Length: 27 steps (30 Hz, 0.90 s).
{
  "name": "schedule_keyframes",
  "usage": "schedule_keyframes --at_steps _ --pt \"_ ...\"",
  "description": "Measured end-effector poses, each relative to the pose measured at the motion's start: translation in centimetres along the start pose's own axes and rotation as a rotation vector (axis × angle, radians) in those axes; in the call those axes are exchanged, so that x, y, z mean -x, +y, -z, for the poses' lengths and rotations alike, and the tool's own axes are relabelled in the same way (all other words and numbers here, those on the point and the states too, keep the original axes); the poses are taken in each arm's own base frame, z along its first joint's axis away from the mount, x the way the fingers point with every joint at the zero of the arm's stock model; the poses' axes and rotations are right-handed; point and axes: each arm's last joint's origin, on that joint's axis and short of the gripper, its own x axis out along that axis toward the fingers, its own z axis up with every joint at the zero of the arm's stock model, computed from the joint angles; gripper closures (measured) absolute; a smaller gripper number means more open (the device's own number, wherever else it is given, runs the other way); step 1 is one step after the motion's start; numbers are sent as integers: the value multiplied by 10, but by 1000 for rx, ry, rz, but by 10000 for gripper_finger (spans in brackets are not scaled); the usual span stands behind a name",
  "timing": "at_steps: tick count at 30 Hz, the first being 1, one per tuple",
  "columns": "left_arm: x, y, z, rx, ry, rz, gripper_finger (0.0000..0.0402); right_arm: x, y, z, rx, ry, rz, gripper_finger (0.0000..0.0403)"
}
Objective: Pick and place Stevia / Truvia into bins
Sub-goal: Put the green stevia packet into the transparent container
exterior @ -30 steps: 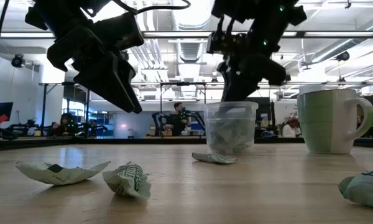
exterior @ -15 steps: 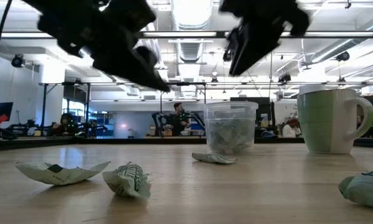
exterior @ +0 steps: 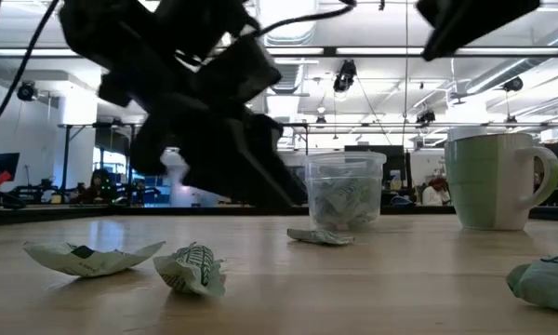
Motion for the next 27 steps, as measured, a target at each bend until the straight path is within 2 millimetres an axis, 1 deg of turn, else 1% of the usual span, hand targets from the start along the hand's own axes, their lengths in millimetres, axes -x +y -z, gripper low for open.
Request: schedule_keyframes --at_steps 3,5,7,9,11,15,20,27 --pt "-10 4 0 13 2 -9 191 7 6 17 -30 -34 26 330" --pt "-13 5 4 26 32 -11 191 9 9 26 -55 -64 34 333" --pt "-19 8 4 46 26 -15 191 9 12 37 -67 -76 27 335" --pt "-20 10 6 62 41 -15 191 9 13 43 -94 -112 21 335" --pt "-23 13 6 84 32 -18 191 8 13 52 -97 -110 17 333" --pt "-23 16 10 118 50 7 198 9 11 58 -106 -125 13 328" --pt "-23 17 12 124 71 20 235 11 10 59 -111 -138 10 332" --pt "-23 17 13 123 91 35 323 9 11 60 -105 -130 12 342"
